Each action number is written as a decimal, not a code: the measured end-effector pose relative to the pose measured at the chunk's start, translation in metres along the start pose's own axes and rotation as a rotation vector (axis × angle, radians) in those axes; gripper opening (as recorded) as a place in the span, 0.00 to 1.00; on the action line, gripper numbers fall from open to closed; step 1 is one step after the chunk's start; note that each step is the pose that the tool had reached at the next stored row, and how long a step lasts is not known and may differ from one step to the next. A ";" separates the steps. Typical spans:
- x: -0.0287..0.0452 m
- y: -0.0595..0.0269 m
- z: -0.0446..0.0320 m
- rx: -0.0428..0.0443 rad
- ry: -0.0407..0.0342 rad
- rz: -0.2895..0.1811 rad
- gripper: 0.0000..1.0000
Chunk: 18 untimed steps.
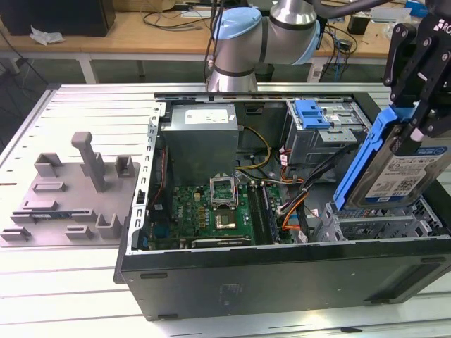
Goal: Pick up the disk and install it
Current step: 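Insert the disk into the insertion slot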
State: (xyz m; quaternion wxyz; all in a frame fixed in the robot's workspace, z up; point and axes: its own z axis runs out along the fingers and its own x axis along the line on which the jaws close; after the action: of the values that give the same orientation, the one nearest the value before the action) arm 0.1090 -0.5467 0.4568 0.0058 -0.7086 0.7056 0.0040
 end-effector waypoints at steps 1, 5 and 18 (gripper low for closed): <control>0.0000 -0.0001 0.0005 0.0000 0.0001 0.000 0.37; 0.0000 -0.0004 0.0023 0.0000 0.0000 0.000 0.37; 0.0002 -0.0010 0.0104 -0.0001 0.0004 0.000 0.37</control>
State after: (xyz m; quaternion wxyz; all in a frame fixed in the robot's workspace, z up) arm 0.1100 -0.5467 0.4464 0.0056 -0.7087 0.7055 0.0039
